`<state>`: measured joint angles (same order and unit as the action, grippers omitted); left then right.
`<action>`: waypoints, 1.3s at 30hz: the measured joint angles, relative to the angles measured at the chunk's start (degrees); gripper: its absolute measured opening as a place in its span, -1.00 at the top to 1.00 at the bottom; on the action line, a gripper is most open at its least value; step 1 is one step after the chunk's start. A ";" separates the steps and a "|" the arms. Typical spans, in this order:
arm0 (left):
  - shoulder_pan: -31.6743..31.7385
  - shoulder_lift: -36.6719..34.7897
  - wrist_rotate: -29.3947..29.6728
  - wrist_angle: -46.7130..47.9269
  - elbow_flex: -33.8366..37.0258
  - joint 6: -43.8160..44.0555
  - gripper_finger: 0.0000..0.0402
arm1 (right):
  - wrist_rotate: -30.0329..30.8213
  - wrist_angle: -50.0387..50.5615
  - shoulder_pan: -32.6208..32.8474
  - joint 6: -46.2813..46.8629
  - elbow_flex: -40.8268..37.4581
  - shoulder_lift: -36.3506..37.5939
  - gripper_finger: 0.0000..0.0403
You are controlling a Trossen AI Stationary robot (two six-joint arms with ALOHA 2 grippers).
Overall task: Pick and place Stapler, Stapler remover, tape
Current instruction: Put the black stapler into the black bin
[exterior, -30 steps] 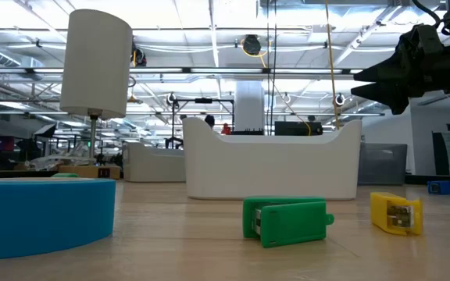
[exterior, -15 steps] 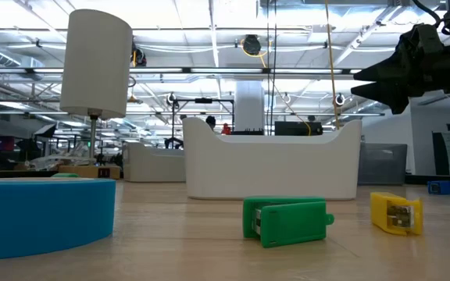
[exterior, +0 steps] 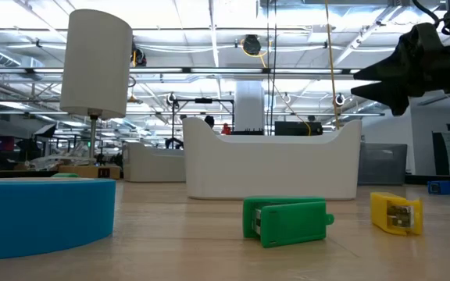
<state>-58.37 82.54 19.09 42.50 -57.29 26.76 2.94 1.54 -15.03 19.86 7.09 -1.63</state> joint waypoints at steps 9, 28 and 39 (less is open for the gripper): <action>11.06 -0.04 10.18 -0.20 -3.63 -18.62 0.32 | -2.51 0.00 0.04 7.92 0.00 0.00 -0.04; 44.07 -0.07 10.12 -18.50 -4.01 -50.94 0.32 | -21.40 -21.24 0.15 -4.99 -0.02 -8.17 -0.04; 49.55 -0.07 15.43 -18.80 -4.01 -55.63 0.32 | -18.80 -45.80 4.25 -27.30 -0.02 -32.38 -0.04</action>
<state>-8.82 82.48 34.52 23.70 -61.30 -28.87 -15.86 -44.26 -10.78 -7.44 7.07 -34.01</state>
